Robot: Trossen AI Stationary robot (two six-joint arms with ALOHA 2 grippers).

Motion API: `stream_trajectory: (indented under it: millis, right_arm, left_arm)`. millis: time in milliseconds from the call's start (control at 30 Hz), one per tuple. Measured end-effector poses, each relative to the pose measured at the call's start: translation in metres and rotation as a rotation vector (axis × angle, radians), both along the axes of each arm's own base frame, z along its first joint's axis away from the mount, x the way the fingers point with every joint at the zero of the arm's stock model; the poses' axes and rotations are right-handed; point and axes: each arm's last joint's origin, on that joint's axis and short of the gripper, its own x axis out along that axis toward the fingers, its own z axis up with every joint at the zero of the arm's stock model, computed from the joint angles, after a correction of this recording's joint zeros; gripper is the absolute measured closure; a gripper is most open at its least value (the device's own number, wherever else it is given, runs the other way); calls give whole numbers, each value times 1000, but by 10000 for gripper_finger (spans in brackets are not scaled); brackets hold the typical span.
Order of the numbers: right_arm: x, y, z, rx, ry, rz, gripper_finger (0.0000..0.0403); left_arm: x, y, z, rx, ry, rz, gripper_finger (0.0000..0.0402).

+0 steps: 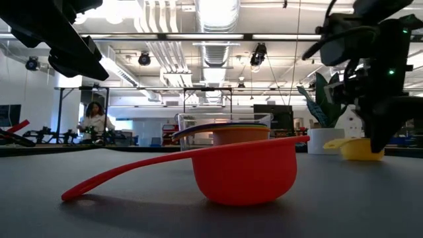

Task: Nest measuring cups in basket
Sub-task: Stack the yellow measuring cup on top of the violet measuring cup

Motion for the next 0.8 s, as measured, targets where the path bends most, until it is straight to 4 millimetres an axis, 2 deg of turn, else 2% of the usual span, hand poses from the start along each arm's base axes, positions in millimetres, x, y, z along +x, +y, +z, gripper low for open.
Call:
stream_trajectory:
  millis: [67,133,300,433,533,667,800]
  right_arm:
    - [8,1,6,4,-22,8,380]
    - [17,3,16,11,-67,8,388]
    - [44,9,53,36,-265,14,393]
    - [67,18,88,56,-458,51,394]
    - [87,28,107,54,-576,104,394]
    - [112,44,111,47,-604,191,394]
    - [135,57,95,32,-549,262,394]
  left_arm:
    - [0,0,0,0,0,0,168]
    - [0,0,0,0,0,1,168]
    - [0,0,0,1,0,1,168]
    - [0,0,0,2,0,2,168]
    - [0,0,0,2,0,2,168]
    - [0,0,0,-5,0,8,168]
    - [0,0,0,-21,2,20,168]
